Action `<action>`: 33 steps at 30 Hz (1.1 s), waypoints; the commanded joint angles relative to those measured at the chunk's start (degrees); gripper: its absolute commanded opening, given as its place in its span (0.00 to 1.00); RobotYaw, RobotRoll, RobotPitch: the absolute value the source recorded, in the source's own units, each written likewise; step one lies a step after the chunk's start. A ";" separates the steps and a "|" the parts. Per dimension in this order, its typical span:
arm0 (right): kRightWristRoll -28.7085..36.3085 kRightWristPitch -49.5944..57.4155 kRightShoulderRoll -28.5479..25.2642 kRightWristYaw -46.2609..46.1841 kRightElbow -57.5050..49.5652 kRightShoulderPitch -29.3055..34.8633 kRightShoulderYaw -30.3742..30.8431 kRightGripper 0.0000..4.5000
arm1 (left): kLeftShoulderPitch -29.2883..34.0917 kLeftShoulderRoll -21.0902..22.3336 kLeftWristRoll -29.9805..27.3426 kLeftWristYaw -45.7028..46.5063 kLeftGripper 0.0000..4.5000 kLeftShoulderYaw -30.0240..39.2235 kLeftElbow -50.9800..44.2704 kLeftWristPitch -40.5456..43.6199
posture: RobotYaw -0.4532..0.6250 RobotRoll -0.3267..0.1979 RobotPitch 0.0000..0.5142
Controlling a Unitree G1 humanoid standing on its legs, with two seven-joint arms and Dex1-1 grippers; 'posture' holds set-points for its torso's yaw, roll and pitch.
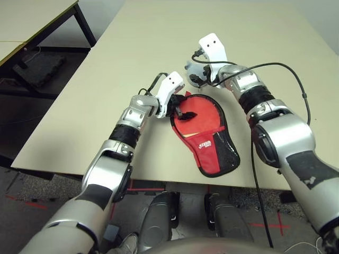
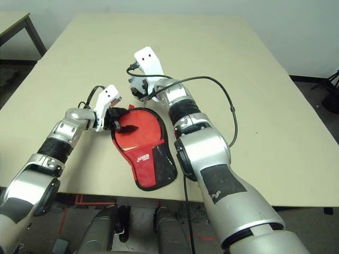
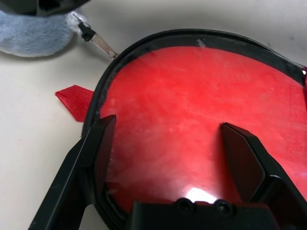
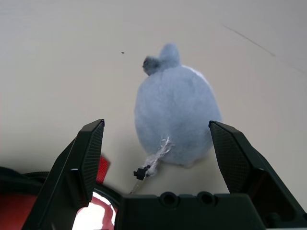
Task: Store the ping-pong paddle in its case and zip it.
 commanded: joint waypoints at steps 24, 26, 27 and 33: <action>-6.44 -5.69 2.14 -9.26 4.12 2.59 -3.17 0.00 | 2.29 -0.22 0.71 0.32 1.00 -2.56 -2.52 2.91 | 0.50 0.62 0.22; -6.45 -5.88 1.80 -9.75 4.11 2.67 -3.50 0.00 | 2.35 -0.20 0.71 0.30 1.00 -2.59 -2.63 2.93 | 0.50 0.62 0.22; -6.24 -5.95 1.67 -10.13 4.09 2.63 -3.88 0.00 | 2.38 -0.18 0.70 0.26 1.00 -2.61 -2.69 2.94 | 0.49 0.62 0.22; -4.31 -5.62 1.82 -9.74 4.01 1.03 -7.36 0.15 | 2.38 -0.08 0.81 0.02 1.00 -2.85 -2.65 2.76 | 0.49 0.62 0.21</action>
